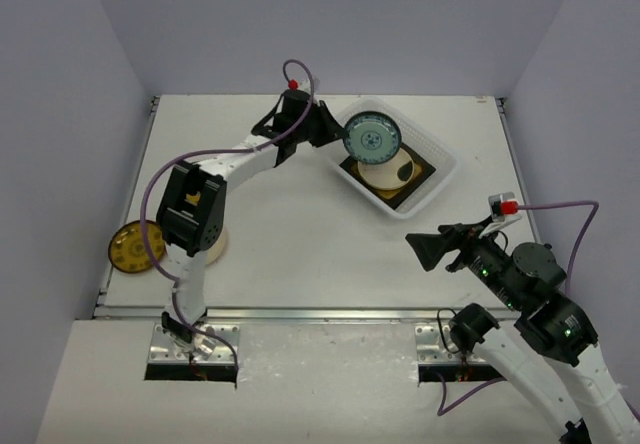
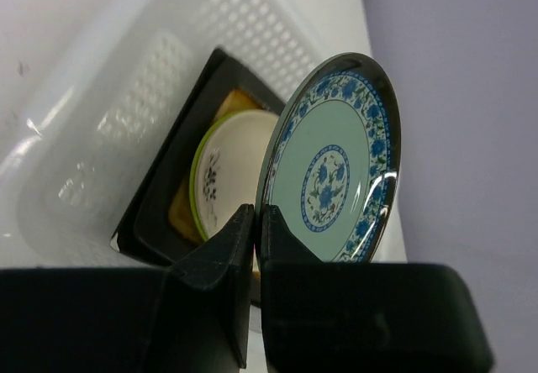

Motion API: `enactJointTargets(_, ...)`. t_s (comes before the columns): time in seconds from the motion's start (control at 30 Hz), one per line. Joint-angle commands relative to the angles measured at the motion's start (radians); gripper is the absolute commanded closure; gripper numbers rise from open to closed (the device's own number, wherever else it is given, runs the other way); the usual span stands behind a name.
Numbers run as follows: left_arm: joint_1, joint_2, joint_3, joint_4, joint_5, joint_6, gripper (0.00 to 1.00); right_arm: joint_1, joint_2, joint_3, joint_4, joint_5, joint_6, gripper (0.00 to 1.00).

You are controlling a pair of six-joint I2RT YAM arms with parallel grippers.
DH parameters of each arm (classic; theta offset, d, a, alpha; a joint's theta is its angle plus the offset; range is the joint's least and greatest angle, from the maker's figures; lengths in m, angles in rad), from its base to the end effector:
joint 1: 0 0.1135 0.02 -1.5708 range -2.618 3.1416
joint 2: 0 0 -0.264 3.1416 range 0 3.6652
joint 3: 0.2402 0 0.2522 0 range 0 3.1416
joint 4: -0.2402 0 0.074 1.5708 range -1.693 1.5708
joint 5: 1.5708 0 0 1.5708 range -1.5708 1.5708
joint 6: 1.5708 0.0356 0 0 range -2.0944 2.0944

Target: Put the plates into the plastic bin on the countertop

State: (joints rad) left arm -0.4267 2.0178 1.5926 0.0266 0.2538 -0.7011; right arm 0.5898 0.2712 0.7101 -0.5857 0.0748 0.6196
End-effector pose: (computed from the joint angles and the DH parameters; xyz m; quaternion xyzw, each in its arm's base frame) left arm 0.4351 -0.2076 0.2631 -0.0437 0.8282 -0.3824 0.4074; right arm 0.0598 0.0368 0.3266 0.0357 0.7561 0.3479 0.5532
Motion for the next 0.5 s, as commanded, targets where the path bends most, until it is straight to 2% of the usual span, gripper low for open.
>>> enactJointTargets(0.0,-0.032,0.060,0.111,-0.011,0.039,0.023,1.00,-0.001,-0.031,0.005,-0.012,0.067,0.020,0.01)
enactJointTargets(0.1,-0.056,0.099,0.138,-0.042,0.020,0.036,0.99,-0.001,-0.033,0.006,-0.013,0.048,0.019,0.01)
enactJointTargets(0.13,-0.061,0.105,0.144,-0.064,0.012,0.037,0.95,-0.001,-0.032,0.006,-0.014,0.043,0.019,0.01)
enactJointTargets(0.23,-0.071,0.108,0.147,-0.072,0.014,0.049,0.65,-0.001,-0.035,0.005,-0.015,0.048,0.017,0.01)
enactJointTargets(0.3,-0.082,0.103,0.156,-0.077,0.015,0.066,0.49,-0.001,-0.032,0.004,-0.014,0.051,0.016,0.01)
enactJointTargets(0.43,-0.114,0.103,0.224,-0.149,-0.009,0.115,0.29,-0.002,-0.011,-0.008,-0.005,0.045,0.015,0.01)
enactJointTargets(0.47,-0.117,0.085,0.230,-0.158,-0.018,0.123,0.19,-0.002,-0.004,-0.016,0.001,0.040,0.011,0.01)
